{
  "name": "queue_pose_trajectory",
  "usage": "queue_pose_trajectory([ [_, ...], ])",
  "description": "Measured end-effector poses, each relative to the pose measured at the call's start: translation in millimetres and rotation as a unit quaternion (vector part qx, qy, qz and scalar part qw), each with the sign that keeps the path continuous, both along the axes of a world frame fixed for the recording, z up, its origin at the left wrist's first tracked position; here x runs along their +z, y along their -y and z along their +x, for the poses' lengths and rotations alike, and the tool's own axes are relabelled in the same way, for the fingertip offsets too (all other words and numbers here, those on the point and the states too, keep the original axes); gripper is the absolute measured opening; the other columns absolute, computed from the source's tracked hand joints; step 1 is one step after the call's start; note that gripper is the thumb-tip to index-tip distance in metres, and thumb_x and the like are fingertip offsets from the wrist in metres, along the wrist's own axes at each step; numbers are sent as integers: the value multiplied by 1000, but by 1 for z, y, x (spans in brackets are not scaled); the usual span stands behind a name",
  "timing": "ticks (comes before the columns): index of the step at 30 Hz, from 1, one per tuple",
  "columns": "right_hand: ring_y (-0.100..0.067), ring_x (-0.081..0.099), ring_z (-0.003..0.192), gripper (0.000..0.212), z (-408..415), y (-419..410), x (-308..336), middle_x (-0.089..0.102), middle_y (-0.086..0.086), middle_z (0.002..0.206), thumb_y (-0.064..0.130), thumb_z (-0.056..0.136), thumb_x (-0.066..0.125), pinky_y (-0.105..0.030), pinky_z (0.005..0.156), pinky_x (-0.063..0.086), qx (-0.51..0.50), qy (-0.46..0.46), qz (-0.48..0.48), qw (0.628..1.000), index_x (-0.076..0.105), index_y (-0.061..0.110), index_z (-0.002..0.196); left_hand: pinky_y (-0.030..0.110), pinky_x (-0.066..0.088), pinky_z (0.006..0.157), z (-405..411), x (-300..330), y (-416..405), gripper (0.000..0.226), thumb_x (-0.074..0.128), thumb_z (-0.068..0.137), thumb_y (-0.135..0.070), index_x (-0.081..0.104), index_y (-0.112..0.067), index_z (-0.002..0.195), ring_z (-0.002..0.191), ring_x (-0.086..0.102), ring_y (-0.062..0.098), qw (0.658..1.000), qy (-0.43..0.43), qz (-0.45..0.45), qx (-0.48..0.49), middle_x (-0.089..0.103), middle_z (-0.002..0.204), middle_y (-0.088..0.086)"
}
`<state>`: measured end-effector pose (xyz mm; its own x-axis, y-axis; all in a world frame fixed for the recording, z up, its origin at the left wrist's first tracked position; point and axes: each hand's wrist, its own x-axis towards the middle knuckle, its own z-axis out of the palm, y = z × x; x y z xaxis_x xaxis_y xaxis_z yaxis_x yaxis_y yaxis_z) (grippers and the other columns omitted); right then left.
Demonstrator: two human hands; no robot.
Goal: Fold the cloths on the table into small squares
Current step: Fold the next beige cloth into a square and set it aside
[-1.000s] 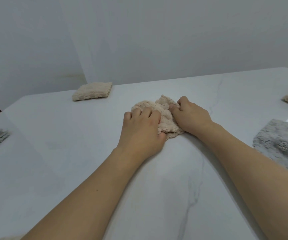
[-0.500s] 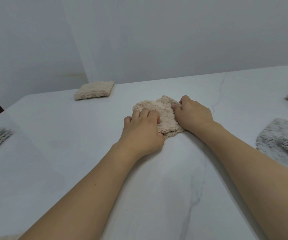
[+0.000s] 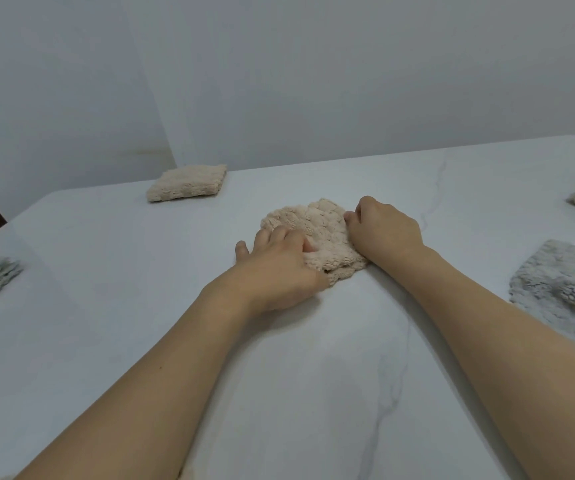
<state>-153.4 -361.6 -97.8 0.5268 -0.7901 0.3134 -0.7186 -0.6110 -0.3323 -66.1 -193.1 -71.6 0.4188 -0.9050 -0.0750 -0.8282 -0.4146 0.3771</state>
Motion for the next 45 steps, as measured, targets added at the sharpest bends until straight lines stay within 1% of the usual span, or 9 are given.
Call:
queue_pose_trajectory([
  [7,-30,54,84,33,0,-1,-1,64,-9,97,36,99,34,-35,71,39,4,8,-4,1000,53,8,102,38,23,99,9,-10,3,32,32,98,-53,54,-29,98,112,34,14,996,-15,-79,30,47,115,-14],
  [10,-31,56,87,33,0,-1,-2,64,-9,97,36,99,33,-36,73,41,6,10,-7,1000,53,9,101,36,23,105,13,-12,3,15,49,95,-51,51,-36,99,113,32,10,997,-6,-78,20,47,121,-17],
  [19,-31,57,84,34,0,-2,-5,64,-8,93,36,99,34,-34,69,39,3,22,-21,1000,53,8,99,28,18,99,18,-5,-2,30,56,92,-54,48,-41,118,112,25,11,998,-55,-18,-8,37,122,-19],
  [23,-31,57,82,33,-1,-4,-6,64,-8,92,36,99,34,-35,69,40,4,36,-23,999,52,8,98,38,8,117,20,-8,-2,33,56,88,-61,43,-47,114,125,24,14,1000,-26,2,-4,30,135,-18],
  [27,-28,58,86,32,-2,-3,-4,64,-4,93,38,98,35,-36,73,43,6,47,7,999,53,11,98,52,-18,117,21,-10,2,55,54,89,-62,35,-44,137,148,4,18,999,-23,25,3,16,156,-9],
  [32,-23,57,84,30,-6,-4,-1,62,2,87,43,98,36,-33,70,37,27,70,38,996,52,17,94,54,-13,118,32,-8,13,106,54,82,-73,-13,-33,155,151,-15,22,995,-19,98,14,-14,165,-6],
  [35,-26,57,79,28,-6,-7,1,59,2,78,41,99,39,-35,67,39,85,128,52,987,49,16,94,52,15,121,36,-2,14,120,74,60,-76,9,-38,155,151,14,22,985,-164,51,24,19,162,-7],
  [39,-29,54,70,25,-9,-13,4,55,1,67,39,101,39,-40,65,44,154,174,27,972,45,15,96,33,45,100,50,3,13,85,84,66,-45,42,-22,136,119,55,17,876,-445,-136,126,58,127,0],
  [45,-20,50,62,23,-11,-11,4,49,7,61,40,101,41,-35,60,39,179,207,55,960,46,19,97,46,49,103,59,7,40,34,60,94,-27,65,-6,120,110,67,32,882,-439,-123,117,72,115,14],
])
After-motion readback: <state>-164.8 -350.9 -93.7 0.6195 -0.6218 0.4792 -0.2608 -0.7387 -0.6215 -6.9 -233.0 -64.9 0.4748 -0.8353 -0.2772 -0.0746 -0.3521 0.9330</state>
